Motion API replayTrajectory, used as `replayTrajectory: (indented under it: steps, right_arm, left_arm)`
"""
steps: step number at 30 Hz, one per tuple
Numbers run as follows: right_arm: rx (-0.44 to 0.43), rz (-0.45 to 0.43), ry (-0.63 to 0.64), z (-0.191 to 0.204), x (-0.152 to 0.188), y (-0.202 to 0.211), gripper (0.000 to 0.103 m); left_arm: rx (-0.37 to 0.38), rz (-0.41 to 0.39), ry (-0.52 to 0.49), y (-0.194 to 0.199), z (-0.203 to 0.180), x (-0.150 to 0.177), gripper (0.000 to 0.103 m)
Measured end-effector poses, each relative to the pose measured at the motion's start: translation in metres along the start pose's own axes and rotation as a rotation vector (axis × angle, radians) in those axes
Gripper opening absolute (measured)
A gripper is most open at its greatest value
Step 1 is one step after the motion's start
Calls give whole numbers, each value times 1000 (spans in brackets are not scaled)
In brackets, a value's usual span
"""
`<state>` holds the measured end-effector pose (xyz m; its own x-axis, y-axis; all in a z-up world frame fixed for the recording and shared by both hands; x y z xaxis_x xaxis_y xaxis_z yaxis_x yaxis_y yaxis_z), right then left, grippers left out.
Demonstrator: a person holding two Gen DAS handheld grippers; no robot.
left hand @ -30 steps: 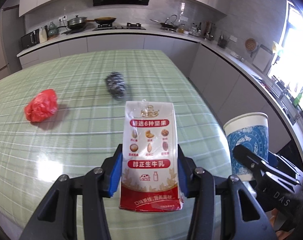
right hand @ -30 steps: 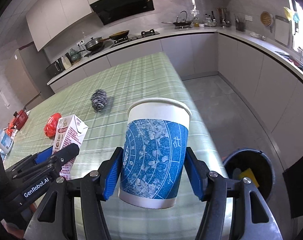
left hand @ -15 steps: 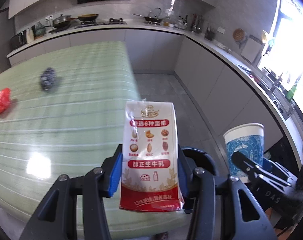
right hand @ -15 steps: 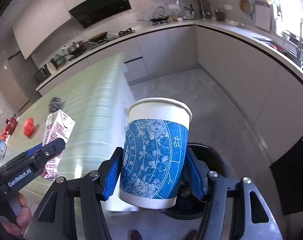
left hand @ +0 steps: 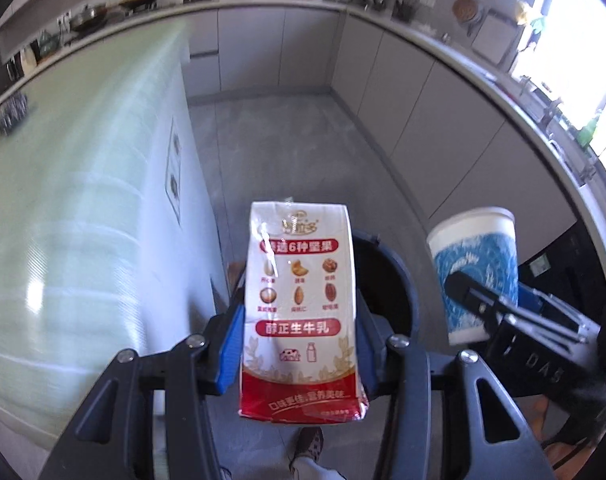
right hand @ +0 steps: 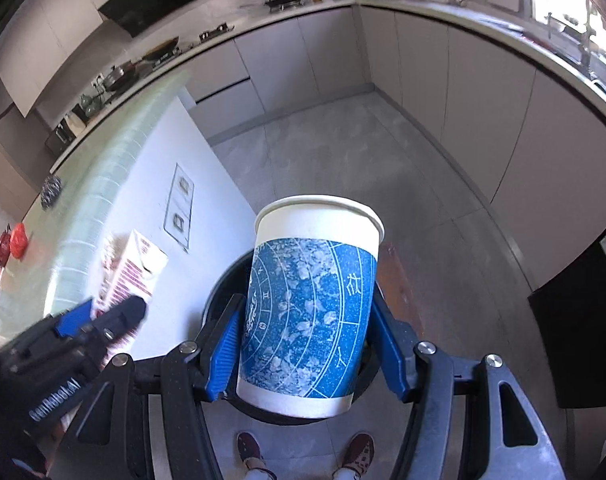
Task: Collect trash
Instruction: 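Carry the milk carton and paper cup over the black bucket with both tools, then open both tools to drop the carton and cup into the bucket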
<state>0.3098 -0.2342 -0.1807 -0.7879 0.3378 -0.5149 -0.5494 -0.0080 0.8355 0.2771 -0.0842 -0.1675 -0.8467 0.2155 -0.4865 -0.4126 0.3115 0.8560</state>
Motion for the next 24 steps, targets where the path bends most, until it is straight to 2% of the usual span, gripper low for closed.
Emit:
replayTrajectory:
  steps: [6,7,10,14,17,21,24]
  right_arm:
    - [-49,56,25,0,2,-42,63]
    - [-57,60,27,0,1,-47,64]
    - [-69,71,42,2,-2,-61,67]
    - [-55,77,40,-3,-9,-73,71]
    - [-46,55,31,-8,-11,-68,71]
    - [-28,5,-5,-15,-22,-48,71]
    - [-15,-26,-29,-21,-29,-32,71]
  left_arm:
    - [-45,55,4,-35,-3,17,49]
    - [-55,63,11,-41,-3,18,51]
    - [-80,103,29,-58,-3,21,66]
    - [-101,118,46,-63,1,27,68]
    - [-110,91,55,-51,-2,19,68]
    - [-74,31,50,-24,-14,0,68]
    - [-59,-26,8,3,-28,-10,68]
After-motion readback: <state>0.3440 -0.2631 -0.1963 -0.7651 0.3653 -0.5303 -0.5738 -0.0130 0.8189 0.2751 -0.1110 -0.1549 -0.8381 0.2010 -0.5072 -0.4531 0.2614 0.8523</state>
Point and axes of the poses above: each gripper's, at about its wrist camera, not at the fingertips, and y roughly against the way its jaws point, z to its left, x to its underside, the point moved 7 cm from there along -y, roughly the way its jaws point, and after that the axes turned 3 degrees about x, right-handed, at the moved point
